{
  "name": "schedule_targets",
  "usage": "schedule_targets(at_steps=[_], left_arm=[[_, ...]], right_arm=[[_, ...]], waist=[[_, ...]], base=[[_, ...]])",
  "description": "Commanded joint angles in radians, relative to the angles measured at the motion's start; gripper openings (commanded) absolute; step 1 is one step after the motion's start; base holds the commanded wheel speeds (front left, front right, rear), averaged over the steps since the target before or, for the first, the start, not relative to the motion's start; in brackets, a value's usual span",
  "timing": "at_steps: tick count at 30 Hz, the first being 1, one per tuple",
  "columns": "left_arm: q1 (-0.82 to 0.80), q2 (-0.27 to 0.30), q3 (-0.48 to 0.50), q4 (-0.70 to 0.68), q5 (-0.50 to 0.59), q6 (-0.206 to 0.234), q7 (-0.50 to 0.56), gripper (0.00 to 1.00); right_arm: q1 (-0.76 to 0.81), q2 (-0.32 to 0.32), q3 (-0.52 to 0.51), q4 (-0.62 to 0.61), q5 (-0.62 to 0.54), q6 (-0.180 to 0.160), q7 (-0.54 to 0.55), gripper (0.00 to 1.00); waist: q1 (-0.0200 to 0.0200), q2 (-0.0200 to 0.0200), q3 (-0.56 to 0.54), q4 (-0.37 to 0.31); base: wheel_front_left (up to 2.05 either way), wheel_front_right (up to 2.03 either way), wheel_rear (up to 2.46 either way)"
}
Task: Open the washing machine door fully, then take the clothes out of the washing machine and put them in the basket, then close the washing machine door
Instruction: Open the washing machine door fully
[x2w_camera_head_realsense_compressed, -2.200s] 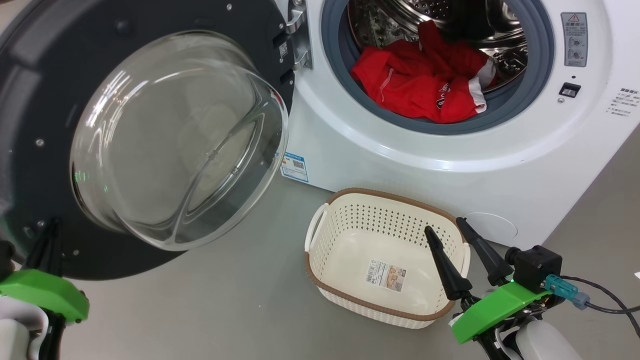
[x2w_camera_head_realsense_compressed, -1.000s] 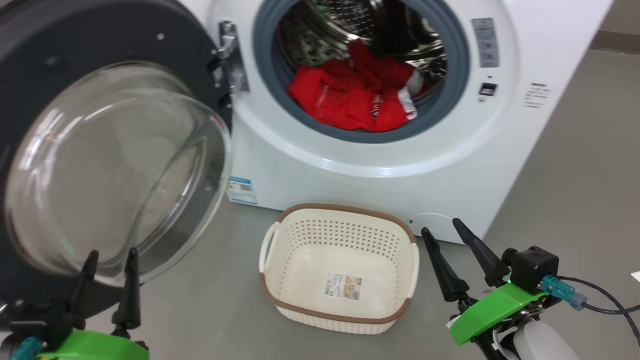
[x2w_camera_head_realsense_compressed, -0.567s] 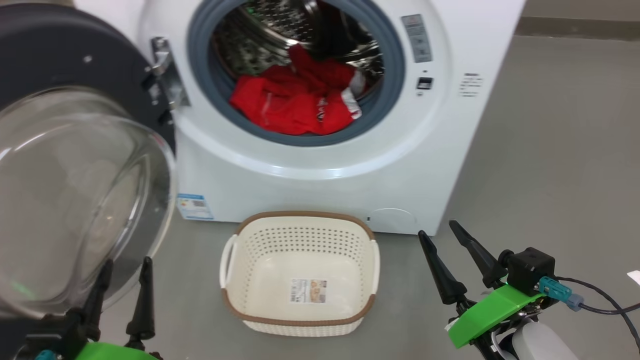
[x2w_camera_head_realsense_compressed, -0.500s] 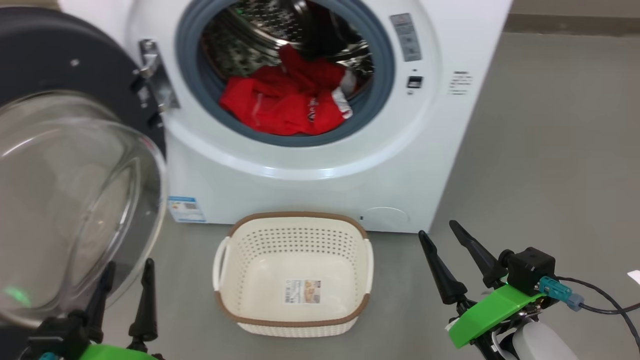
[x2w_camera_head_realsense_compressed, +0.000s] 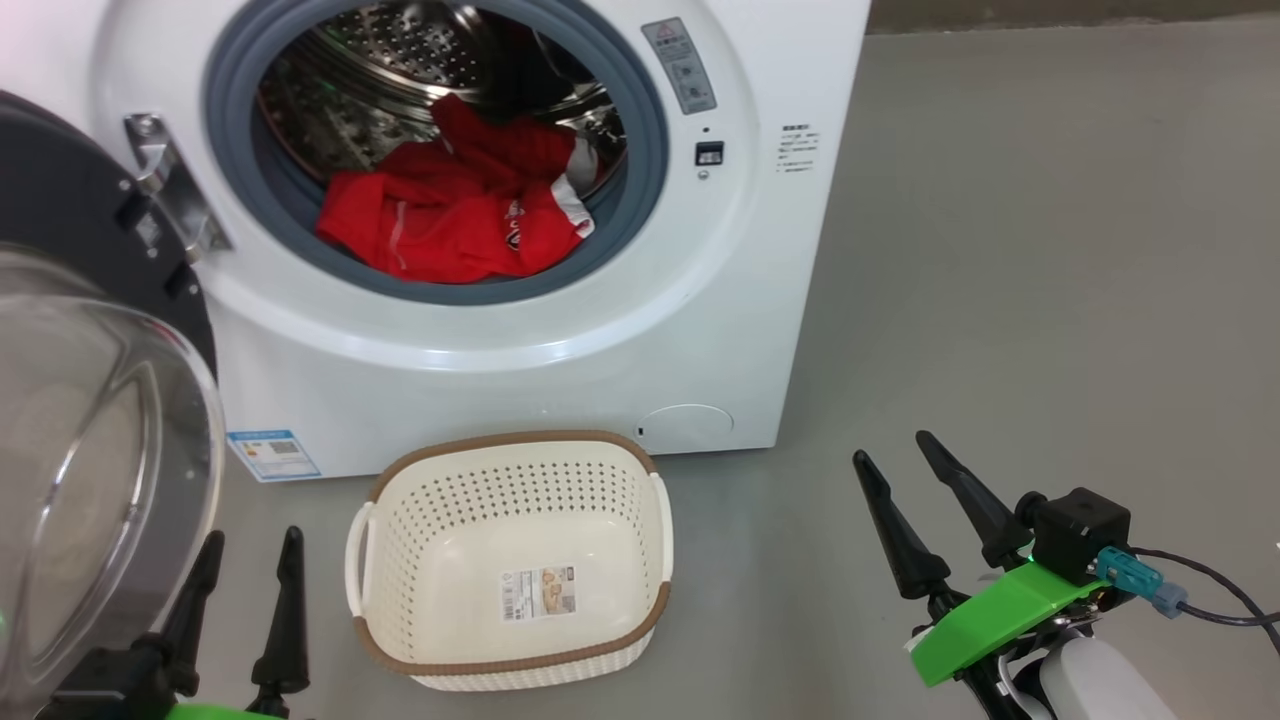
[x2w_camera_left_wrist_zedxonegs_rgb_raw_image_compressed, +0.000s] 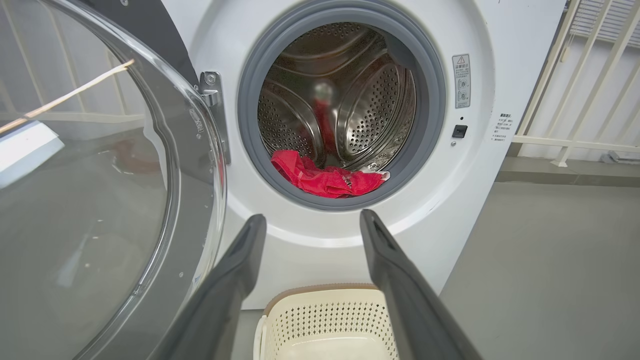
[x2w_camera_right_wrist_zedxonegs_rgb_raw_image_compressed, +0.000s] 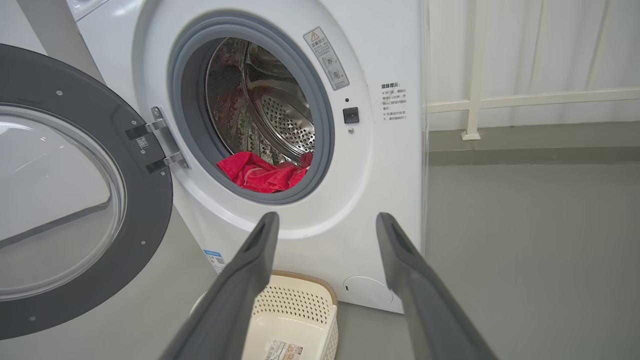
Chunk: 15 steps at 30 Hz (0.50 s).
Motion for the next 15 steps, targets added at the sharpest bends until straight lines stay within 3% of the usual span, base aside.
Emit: schedule_targets(at_steps=[1, 15], left_arm=[[-0.025, 0.014, 0.047, -0.021, 0.015, -0.009, -0.008, 1.00], [-0.028, -0.030, 0.100, 0.003, 0.070, -0.055, -0.008, 1.00]], right_arm=[[-0.034, -0.001, 0.015, -0.029, 0.000, 0.002, -0.012, 1.00], [-0.030, -0.002, -0.020, -0.041, -0.006, 0.002, -0.012, 1.00]], waist=[[0.0000, 0.0000, 0.004, -0.012], [0.0000, 0.0000, 0.002, -0.022]], base=[[0.00, 0.00, 0.00], [0.00, 0.00, 0.00]])
